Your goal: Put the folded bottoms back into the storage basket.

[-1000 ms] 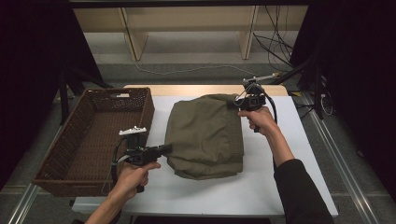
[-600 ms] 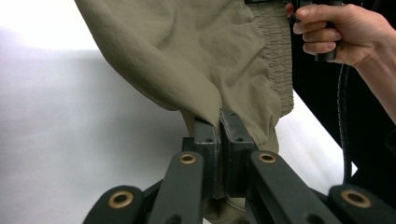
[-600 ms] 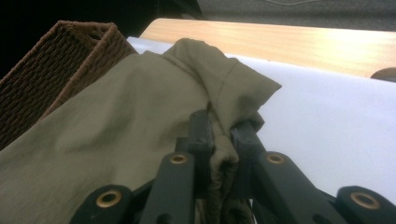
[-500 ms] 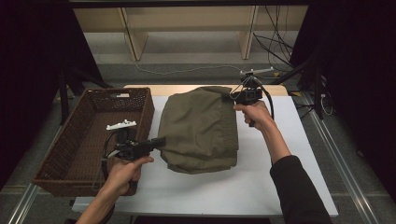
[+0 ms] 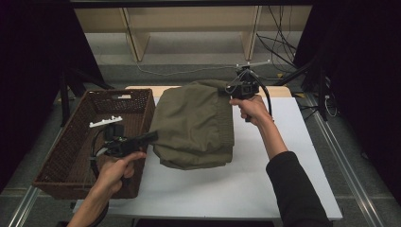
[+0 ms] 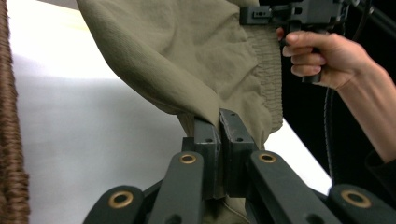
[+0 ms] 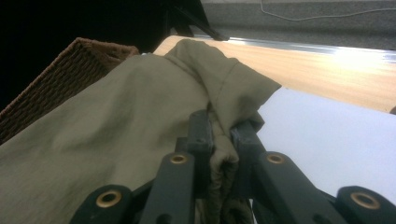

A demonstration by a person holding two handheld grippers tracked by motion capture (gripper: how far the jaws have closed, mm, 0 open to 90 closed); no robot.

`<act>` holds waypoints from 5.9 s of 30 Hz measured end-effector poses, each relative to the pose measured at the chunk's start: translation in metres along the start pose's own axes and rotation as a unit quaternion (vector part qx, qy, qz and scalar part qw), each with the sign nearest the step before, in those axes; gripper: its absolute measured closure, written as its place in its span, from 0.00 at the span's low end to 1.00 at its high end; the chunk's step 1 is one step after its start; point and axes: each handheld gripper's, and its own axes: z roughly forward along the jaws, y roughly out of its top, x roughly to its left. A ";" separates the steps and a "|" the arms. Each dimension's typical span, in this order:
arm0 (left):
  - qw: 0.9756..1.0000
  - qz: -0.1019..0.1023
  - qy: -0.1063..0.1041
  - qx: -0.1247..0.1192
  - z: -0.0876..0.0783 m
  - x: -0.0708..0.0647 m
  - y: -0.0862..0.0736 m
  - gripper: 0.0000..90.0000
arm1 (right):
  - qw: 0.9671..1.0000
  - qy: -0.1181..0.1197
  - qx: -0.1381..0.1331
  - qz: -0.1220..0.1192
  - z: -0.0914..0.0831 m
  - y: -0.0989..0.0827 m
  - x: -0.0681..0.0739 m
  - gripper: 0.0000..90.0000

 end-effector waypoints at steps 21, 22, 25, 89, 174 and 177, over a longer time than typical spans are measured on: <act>0.997 -0.045 -0.002 -0.064 -0.038 0.025 0.018 0.96 | 1.000 0.003 -0.005 -0.015 0.019 0.033 0.040 0.91; 0.997 -0.046 -0.003 -0.065 -0.039 0.026 0.018 0.96 | 1.000 0.003 -0.005 -0.015 0.019 0.033 0.040 0.91; 0.996 -0.050 -0.003 -0.068 -0.044 0.031 0.020 0.96 | 1.000 0.004 -0.005 -0.017 0.023 0.037 0.047 0.91; 0.976 -0.136 -0.012 -0.171 -0.176 0.117 0.047 0.96 | 0.997 0.065 -0.013 -0.040 0.092 0.071 0.167 0.91; 0.965 -0.188 0.029 -0.180 -0.227 0.180 0.026 0.96 | 0.995 0.081 0.023 -0.050 0.168 0.039 0.228 0.90; 0.966 -0.187 0.029 -0.177 -0.226 0.180 0.026 0.96 | 0.995 0.082 0.025 -0.049 0.169 0.038 0.228 0.90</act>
